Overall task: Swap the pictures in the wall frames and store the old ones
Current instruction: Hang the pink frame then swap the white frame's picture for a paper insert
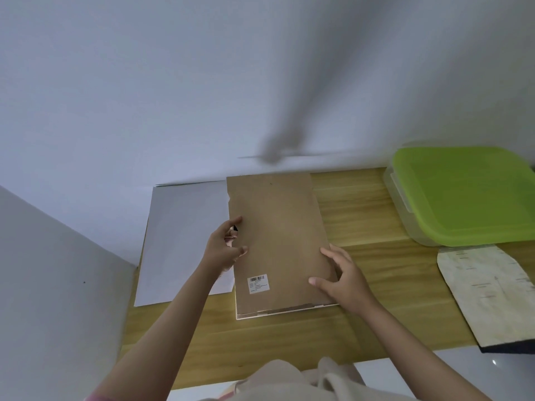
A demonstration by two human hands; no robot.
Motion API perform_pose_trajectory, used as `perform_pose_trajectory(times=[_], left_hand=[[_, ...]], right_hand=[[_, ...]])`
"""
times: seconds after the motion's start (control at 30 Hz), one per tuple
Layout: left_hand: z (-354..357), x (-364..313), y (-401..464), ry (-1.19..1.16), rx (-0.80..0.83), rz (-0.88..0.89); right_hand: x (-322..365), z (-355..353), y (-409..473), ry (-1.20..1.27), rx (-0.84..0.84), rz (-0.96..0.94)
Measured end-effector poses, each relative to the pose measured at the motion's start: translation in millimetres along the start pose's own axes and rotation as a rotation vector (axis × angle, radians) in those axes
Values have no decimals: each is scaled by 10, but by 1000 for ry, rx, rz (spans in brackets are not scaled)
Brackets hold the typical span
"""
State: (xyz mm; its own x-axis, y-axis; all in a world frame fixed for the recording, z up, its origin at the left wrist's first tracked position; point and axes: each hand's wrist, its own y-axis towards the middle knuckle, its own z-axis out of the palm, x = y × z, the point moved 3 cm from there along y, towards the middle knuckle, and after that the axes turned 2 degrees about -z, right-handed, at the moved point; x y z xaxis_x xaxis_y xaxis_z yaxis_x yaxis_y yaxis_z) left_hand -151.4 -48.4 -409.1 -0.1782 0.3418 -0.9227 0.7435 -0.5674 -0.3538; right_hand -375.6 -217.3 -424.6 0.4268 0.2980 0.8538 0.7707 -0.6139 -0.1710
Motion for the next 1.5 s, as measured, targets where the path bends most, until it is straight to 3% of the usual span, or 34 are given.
perform_pose_trajectory(times=[0.33, 0.63, 0.97, 1.17, 1.4, 1.5], left_hand=[[500, -333, -94, -11, -22, 107], [1528, -214, -352, -115, 84, -35], [2054, -78, -540, -129, 84, -127], [2244, -55, -575, -20, 73, -51], [2446, 81, -530, 486, 100, -40], [2513, 137, -553, 588, 110, -63]], right_hand=[[16, -602, 54, -63, -173, -25], [-579, -1410, -168, -118, -156, 94], [-948, -1664, -309, -101, -87, 132], [-1028, -1696, -249, -78, -19, 82], [-1146, -1628, -222, -175, 143, 33], [-1202, -1583, -238, -283, 187, -1]])
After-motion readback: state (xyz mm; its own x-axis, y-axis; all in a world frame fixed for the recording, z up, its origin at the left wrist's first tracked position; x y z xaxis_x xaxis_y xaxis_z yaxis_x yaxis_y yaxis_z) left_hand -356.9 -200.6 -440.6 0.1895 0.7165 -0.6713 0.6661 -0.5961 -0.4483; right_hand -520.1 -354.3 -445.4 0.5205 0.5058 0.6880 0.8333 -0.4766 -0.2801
